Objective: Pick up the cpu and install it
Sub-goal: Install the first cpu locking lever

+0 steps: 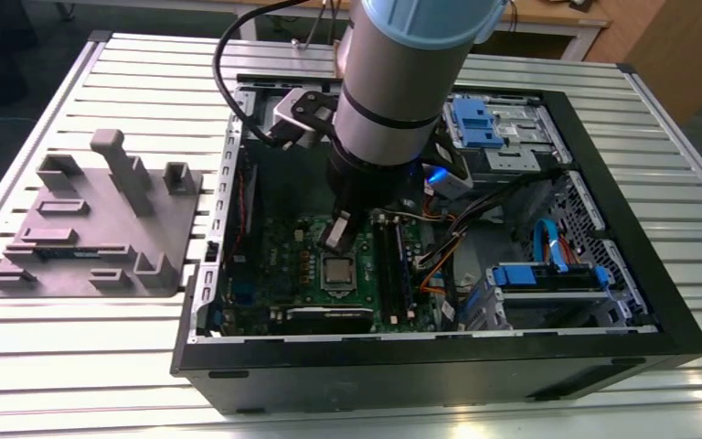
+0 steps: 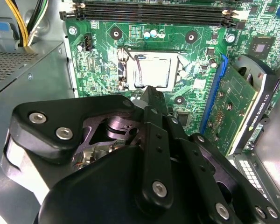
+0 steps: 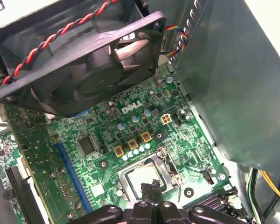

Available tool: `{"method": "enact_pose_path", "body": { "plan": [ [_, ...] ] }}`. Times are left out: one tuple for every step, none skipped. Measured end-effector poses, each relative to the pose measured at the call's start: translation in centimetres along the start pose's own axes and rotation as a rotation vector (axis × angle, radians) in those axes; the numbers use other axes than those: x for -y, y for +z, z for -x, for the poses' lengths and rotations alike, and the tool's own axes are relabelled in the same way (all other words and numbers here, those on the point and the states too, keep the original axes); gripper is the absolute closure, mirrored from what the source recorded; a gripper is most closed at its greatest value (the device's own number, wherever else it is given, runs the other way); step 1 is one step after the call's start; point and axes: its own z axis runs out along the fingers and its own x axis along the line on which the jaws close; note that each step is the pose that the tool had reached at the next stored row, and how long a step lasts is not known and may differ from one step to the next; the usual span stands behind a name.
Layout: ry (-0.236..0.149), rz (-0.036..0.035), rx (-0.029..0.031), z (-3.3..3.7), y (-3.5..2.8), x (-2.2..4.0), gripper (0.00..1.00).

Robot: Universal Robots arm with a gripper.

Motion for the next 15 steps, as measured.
{"method": "enact_pose_path", "body": {
  "plan": [
    [0.0, -0.0001, 0.0, -0.04, 0.01, -0.07, 0.9],
    [0.0, -0.0003, 0.0002, -0.13, 0.03, -0.22, 0.9],
    [0.0, -0.0005, 0.0003, -0.26, 0.06, -0.47, 0.9],
    [0.0, -0.0007, 0.0004, -0.35, 0.07, -0.66, 0.9],
    [0.0, -0.0008, 0.0005, -0.36, 0.08, -0.73, 0.9],
    [0.0, -0.0009, 0.0006, -0.35, 0.09, -0.77, 0.9],
    [0.0, -0.001, 0.0004, -0.3, 0.08, -0.8, 0.9],
    [0.0, -0.001, 0.0004, -0.21, 0.09, -0.86, 0.9],
    [0.0, -0.001, 0.0004, -0.06, 0.1, -0.94, 0.9],
    [0.0, -0.001, 0.0005, 0.12, 0.1, -1.02, 0.9],
    [0.0, -0.0009, 0.0005, 0.25, 0.11, -1.1, 0.9],
    [0.0, -0.0009, 0.0004, 0.38, 0.11, -1.16, 0.9],
    [0.0, -0.001, 0.0004, 0.48, 0.12, -1.2, 0.9],
    [0.0, -0.001, 0.0003, 0.59, 0.12, -1.23, 0.9],
    [0.0, -0.0009, 0.0005, 0.67, 0.12, -1.23, 0.9]
  ]
}}
